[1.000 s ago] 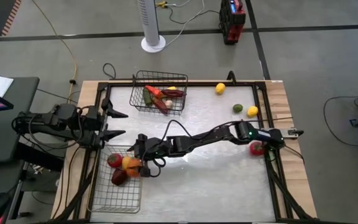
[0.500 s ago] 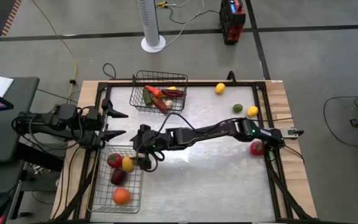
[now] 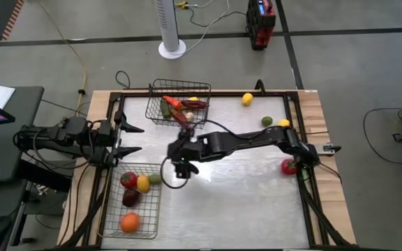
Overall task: Sort produce into baskets
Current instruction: Put the red tomato into the silver wire basket
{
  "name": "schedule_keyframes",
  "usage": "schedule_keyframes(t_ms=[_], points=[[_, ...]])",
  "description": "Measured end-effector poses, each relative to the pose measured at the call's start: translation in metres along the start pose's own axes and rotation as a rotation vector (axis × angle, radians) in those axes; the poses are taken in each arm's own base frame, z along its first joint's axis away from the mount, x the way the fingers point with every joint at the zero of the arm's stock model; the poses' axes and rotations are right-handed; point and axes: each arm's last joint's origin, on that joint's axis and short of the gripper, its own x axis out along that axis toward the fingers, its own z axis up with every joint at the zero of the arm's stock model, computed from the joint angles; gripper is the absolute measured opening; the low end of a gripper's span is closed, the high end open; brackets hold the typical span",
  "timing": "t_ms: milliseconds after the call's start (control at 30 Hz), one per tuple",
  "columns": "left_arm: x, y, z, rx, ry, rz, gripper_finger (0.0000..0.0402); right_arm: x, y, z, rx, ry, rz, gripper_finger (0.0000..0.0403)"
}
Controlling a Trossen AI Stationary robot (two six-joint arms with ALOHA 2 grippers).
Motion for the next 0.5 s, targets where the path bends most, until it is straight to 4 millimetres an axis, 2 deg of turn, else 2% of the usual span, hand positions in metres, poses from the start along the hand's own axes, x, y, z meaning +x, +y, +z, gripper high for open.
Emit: schedule_keyframes(t_ms=[100,300,400,500], points=[[0.000,0.000,0.000,-0.005,0.004,0.001,0.0279,-0.010,0.000,-0.019,0.008,0.198,-0.029,0.0392],[0.001,0.000,-0.003,-0.025,0.027,0.001,0.0279,-0.024,0.004,-0.073,0.020,0.681,-0.149,0.0392],[0.001,0.000,-0.004,-0.037,0.042,0.001,0.0279,-0.031,0.009,-0.096,0.044,0.752,-0.155,0.0391],[0.001,0.000,-0.005,-0.043,0.049,0.002,0.0279,-0.054,0.010,-0.122,0.081,0.821,-0.149,0.0382]])
